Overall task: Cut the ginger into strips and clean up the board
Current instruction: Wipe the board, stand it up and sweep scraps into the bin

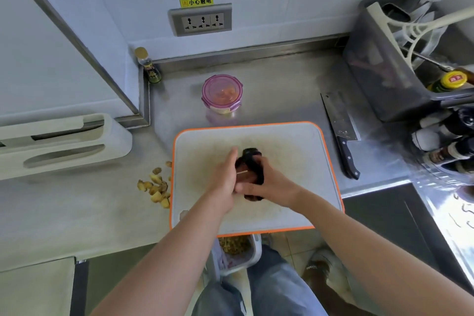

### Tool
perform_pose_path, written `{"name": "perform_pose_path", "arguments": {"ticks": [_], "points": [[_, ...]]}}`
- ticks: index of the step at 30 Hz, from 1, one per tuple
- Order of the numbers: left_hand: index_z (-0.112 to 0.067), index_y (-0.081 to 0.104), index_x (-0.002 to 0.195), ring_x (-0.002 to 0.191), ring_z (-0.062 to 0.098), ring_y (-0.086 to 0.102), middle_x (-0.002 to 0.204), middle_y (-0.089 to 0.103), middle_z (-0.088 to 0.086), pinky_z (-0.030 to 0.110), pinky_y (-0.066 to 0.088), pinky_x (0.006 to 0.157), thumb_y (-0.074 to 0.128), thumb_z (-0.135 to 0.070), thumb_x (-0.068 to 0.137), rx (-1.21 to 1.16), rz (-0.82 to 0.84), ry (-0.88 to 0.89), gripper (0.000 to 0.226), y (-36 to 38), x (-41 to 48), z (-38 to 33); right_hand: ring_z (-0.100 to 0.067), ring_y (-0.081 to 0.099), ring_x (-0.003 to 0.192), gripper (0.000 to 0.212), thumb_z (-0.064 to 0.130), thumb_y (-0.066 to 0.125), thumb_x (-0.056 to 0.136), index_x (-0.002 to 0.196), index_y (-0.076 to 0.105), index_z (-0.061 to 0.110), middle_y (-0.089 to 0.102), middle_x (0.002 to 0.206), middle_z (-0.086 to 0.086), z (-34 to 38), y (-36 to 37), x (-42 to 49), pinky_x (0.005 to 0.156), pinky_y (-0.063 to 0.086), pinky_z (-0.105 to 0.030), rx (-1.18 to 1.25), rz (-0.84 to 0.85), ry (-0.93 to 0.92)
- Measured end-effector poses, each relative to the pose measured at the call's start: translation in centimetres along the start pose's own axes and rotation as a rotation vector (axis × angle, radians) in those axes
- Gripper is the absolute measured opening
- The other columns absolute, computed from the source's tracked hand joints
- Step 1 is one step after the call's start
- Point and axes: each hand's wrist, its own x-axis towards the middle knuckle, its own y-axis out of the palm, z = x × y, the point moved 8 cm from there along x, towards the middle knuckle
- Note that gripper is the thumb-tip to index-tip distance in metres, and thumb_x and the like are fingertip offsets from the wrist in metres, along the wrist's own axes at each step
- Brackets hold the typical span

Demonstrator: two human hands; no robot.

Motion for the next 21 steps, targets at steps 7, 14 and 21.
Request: {"name": "perform_pose_path", "arguments": {"ticks": [7,14,21], "points": [[-0.017,0.062,0.122,0.122,0.029,0.051,0.127,0.060,0.007,0.037,0.041,0.097,0.058,-0.023,0.092,1.204,-0.268,0.585,0.031,-4.2,0.8,-3.3,-0.024,0.058,0.068,0.028,-0.003,0.050,0.091,0.088,0.061,0.022,0.059,0.077,-0.008,0.4,-7.4,-0.5,0.061,0.043,-0.024,-0.176,-0.527,-0.131],[-0.016,0.029,0.149,0.147,0.026,0.015,0.162,0.014,0.006,0.036,0.021,0.117,0.052,-0.018,0.091,1.550,-0.408,0.557,0.062,-8.7,1.7,-1.9,-0.042,0.044,0.113,0.054,-0.003,0.044,0.080,0.132,0.054,0.005,0.050,0.134,-0.019,-4.5,-16.5,2.9,0.094,0.028,-0.032,-0.639,-0.830,0.112],[-0.023,0.035,0.147,0.141,0.022,0.026,0.160,0.022,-0.004,0.041,0.035,0.109,0.052,-0.013,0.090,1.577,-0.372,0.613,0.060,-9.3,1.4,-2.7,-0.035,0.048,0.113,0.057,-0.013,0.042,0.069,0.119,0.065,0.004,0.059,0.124,-0.016,-1.1,-2.7,5.4,0.103,0.033,-0.028,-0.494,-0.421,-0.277]]}}
